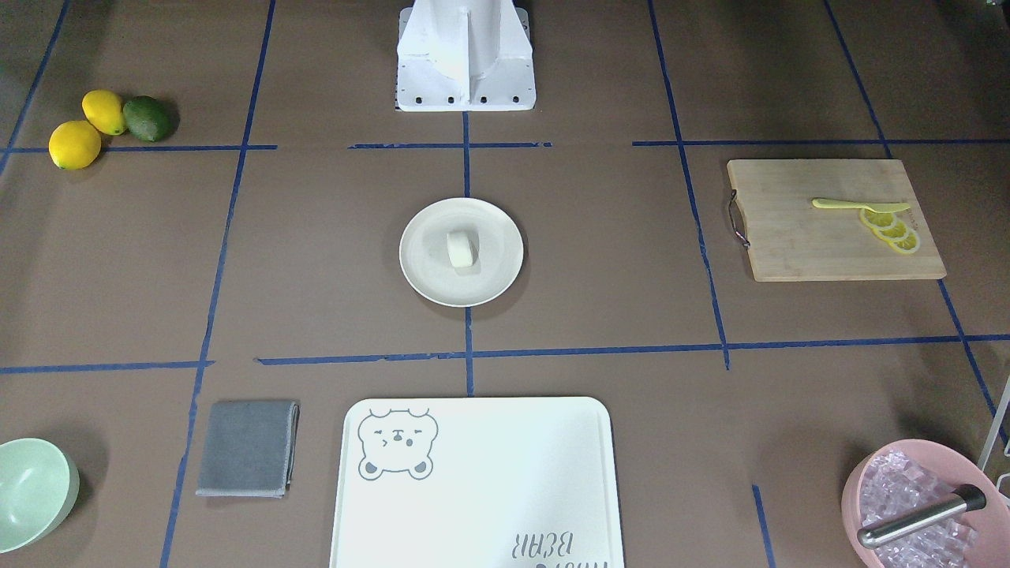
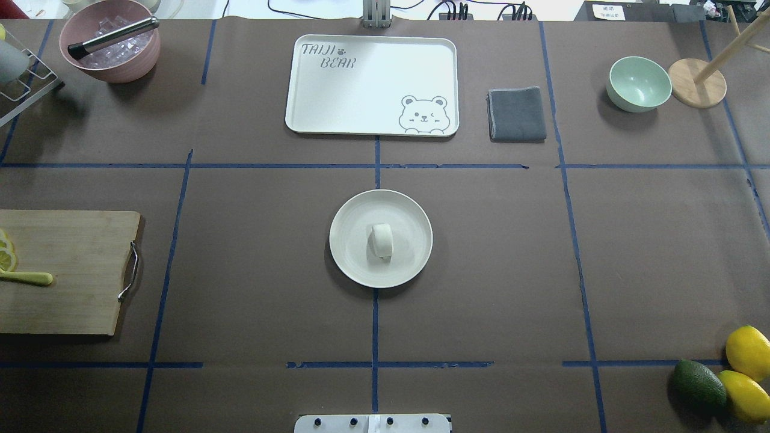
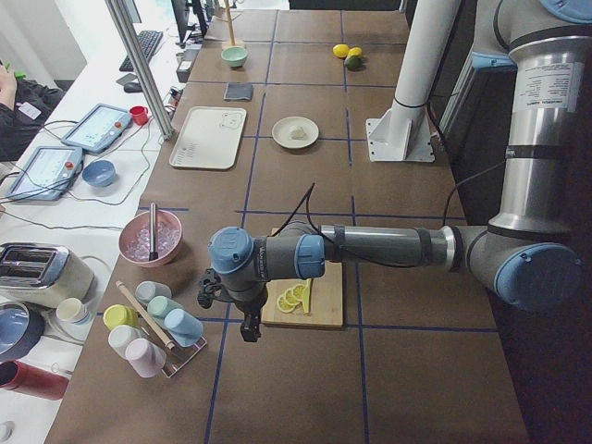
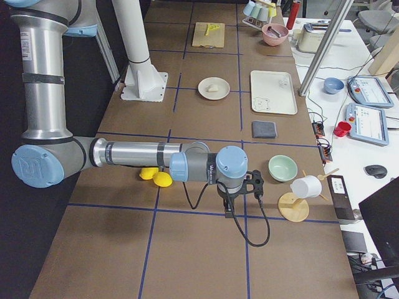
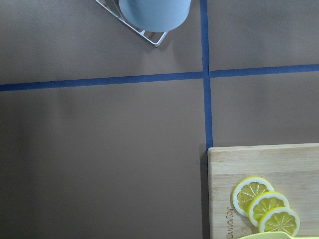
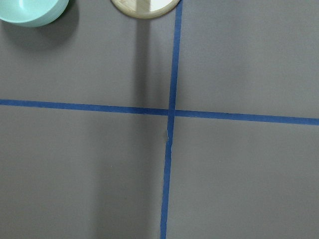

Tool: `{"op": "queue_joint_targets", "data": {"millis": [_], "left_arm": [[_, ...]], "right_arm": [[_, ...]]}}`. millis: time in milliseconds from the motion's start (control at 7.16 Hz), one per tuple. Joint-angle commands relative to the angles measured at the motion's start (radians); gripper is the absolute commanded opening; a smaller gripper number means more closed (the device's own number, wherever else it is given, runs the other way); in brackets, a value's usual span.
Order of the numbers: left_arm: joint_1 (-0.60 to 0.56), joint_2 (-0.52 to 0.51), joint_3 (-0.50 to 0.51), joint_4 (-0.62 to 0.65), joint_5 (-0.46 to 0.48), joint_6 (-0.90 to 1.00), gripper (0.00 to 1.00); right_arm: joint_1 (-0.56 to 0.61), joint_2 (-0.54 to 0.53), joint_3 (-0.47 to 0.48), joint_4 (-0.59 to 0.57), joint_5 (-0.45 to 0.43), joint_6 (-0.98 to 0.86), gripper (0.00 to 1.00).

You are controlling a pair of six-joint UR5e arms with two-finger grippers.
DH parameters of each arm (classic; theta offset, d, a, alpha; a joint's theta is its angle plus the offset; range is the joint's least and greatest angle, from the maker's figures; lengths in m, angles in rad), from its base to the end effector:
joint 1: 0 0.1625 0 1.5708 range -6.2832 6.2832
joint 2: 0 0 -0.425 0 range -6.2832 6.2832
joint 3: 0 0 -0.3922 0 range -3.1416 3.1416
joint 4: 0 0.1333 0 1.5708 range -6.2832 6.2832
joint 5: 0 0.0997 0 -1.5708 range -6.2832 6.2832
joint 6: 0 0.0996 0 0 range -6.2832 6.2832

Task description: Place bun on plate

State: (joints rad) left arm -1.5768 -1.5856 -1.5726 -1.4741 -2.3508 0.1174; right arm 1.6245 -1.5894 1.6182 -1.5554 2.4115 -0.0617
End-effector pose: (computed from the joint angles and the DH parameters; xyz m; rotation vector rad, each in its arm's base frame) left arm -0.0662 -0.4918 0.6595 -0.0278 0.7829 0.0744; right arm 0.0851 -0.4828 0.6381 0.0900 -0.8368 -0.0261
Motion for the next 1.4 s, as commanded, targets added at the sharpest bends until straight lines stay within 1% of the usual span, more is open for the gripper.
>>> {"op": "queue_joint_targets", "data": {"millis": [0, 279, 1257], "left_arm": [[0.000, 0.002, 0.009, -0.027, -0.031, 0.001, 1.00], [-0.002, 0.004, 0.048, -0.090, -0.033, -0.001, 1.00], [-0.005, 0.013, 0.048, -0.097, -0.033, -0.001, 1.00]], "right_arm": [[0.000, 0.000, -0.001, 0.000, 0.000, -0.001, 1.00], [0.000, -0.001, -0.001, 0.000, 0.000, -0.001, 1.00], [0.000, -0.001, -0.001, 0.000, 0.000, 0.000, 1.00]]}}
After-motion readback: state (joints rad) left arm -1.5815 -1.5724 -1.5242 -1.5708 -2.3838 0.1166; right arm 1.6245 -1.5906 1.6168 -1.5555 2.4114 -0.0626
